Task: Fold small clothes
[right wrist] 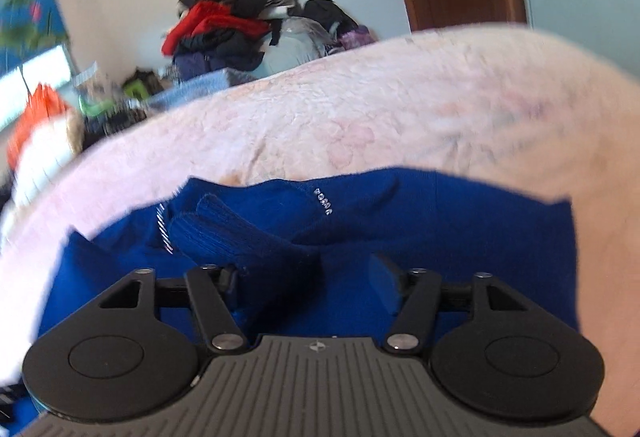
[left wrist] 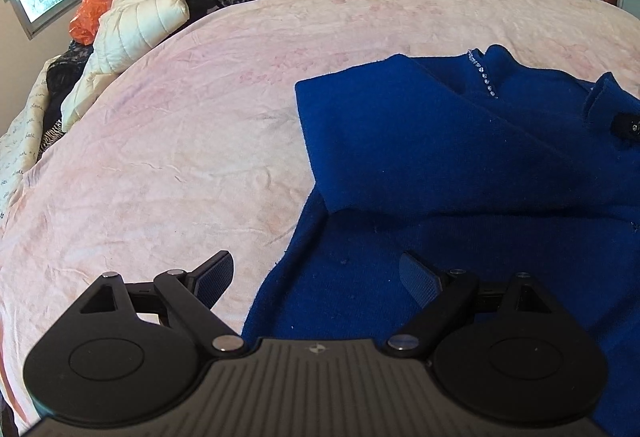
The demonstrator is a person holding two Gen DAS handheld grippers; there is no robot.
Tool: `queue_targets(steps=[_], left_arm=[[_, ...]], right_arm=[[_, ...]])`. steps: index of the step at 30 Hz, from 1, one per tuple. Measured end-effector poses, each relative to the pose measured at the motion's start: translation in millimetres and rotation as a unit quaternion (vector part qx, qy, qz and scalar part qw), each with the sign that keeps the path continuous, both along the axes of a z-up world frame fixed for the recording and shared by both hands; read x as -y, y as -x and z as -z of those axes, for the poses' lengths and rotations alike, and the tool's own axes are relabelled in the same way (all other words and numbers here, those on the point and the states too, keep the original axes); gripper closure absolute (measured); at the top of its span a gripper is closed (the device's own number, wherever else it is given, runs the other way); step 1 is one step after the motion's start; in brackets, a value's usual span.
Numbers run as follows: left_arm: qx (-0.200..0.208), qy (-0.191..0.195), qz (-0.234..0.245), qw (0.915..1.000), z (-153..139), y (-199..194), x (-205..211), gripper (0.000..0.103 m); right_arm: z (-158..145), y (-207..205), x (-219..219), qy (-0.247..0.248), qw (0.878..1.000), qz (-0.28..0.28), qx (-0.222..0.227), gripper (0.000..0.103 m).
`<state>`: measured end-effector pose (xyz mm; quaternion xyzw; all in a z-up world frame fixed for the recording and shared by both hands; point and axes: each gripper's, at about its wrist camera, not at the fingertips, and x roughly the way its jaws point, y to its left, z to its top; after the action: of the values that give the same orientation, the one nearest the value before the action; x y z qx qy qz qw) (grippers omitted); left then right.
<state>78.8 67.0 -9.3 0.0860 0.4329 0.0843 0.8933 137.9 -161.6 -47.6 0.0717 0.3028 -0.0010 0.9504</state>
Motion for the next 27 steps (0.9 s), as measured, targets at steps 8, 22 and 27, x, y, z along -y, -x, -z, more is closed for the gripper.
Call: queue_targets(steps=[8, 22, 27], left_arm=[[0.009, 0.02, 0.019, 0.9996, 0, 3, 6, 0.012], [0.002, 0.039, 0.029, 0.9988, 4, 1, 14, 0.012], [-0.007, 0.031, 0.036, 0.9988, 10, 2, 22, 0.012]], right_arm=[[-3, 15, -42, 0.273, 0.959, -0.065, 0.035, 0.034], [18, 55, 109, -0.296, 0.953, 0.07, -0.002, 0.087], [32, 56, 125, -0.362, 0.928, 0.088, 0.01, 0.052]])
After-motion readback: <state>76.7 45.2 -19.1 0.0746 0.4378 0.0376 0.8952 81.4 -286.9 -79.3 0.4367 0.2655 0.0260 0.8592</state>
